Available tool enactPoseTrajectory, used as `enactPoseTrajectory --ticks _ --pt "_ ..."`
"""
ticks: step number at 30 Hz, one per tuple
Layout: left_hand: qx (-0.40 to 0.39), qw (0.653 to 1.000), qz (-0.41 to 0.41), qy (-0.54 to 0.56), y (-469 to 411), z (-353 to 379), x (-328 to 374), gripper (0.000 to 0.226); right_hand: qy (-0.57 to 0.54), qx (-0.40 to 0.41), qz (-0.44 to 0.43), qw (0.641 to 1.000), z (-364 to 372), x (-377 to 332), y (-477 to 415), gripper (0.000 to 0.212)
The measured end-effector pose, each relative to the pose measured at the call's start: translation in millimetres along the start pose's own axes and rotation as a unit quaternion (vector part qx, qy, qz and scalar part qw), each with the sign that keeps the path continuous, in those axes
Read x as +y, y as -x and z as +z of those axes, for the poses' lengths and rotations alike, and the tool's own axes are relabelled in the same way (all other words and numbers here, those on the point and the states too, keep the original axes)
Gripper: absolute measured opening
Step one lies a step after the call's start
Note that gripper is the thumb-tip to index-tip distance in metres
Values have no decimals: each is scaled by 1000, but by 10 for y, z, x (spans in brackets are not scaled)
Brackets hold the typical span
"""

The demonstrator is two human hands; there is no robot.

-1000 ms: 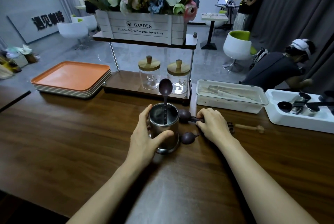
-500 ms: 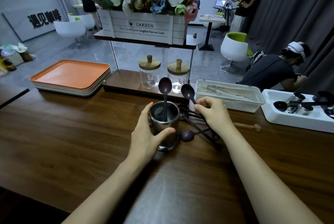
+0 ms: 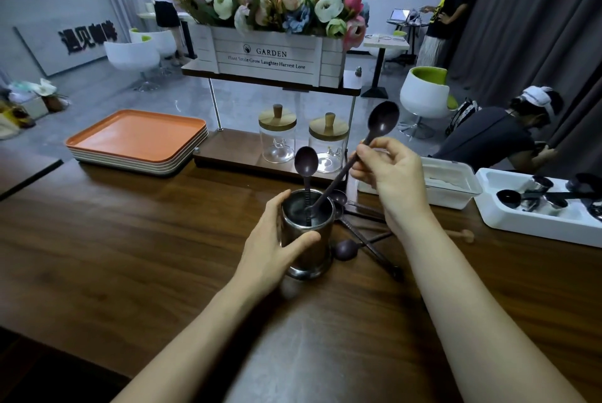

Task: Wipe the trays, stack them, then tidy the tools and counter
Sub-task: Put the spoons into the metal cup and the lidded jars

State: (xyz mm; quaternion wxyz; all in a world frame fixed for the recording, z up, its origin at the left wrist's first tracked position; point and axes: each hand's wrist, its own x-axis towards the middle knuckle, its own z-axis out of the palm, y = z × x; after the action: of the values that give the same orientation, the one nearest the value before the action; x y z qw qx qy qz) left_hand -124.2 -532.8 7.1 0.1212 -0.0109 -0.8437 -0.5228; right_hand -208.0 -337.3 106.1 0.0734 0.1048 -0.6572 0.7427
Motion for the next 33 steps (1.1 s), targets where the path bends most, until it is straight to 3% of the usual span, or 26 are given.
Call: enactPoseTrajectory --ticks 9,21,26,28,30,33 --pt "-15 999 -11 43 -36 4 -14 88 99 -52 50 992 118 457 182 15" --pt "23 1000 16 4 -47 71 -12 94 69 -54 102 991 142 634 187 6" --pt "52 999 15 5 -61 110 -18 92 50 -25 133 990 -4 719 155 13" --pt "58 998 10 7 -65 123 -6 93 142 -9 98 985 -178 822 141 12" --pt "55 998 4 3 -69 121 16 95 359 -50 48 931 -366 930 138 12" --pt "50 999 -6 6 -68 127 32 95 579 -171 23 797 -506 1033 220 27"
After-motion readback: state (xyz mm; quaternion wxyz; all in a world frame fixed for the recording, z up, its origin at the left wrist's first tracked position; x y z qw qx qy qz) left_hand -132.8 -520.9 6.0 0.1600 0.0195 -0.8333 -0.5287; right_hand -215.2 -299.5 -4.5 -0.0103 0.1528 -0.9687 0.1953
